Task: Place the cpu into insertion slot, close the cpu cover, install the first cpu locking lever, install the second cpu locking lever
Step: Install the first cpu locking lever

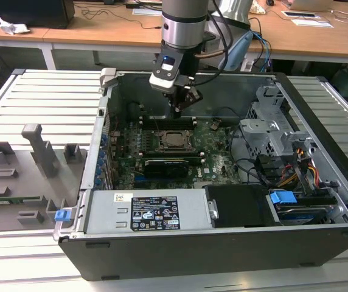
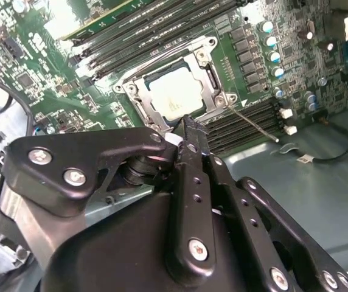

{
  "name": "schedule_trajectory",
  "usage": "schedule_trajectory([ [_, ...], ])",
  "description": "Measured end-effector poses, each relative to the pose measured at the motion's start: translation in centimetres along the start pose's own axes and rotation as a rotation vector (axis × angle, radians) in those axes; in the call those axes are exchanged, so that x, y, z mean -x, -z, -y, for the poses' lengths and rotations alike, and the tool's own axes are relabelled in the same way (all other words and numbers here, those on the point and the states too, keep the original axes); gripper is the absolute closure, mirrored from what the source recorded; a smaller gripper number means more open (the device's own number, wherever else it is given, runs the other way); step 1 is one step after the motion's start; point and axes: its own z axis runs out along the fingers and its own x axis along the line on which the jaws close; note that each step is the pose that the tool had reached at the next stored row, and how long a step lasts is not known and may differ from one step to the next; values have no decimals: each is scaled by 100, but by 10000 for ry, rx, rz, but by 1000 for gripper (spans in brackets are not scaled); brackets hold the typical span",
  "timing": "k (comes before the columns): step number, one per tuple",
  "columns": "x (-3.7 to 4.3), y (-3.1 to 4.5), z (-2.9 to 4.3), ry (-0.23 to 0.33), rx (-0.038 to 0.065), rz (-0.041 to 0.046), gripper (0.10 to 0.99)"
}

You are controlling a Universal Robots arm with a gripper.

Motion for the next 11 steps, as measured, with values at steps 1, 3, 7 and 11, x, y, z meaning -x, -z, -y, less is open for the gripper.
schedule_trajectory([
  [1, 0, 0, 0, 93, 0, -2, 980],
  [3, 0, 0, 0, 273, -1, -5, 980],
  [7, 0, 0, 0, 616, -3, -11, 980],
  [11, 0, 0, 0, 909, -5, -16, 980],
])
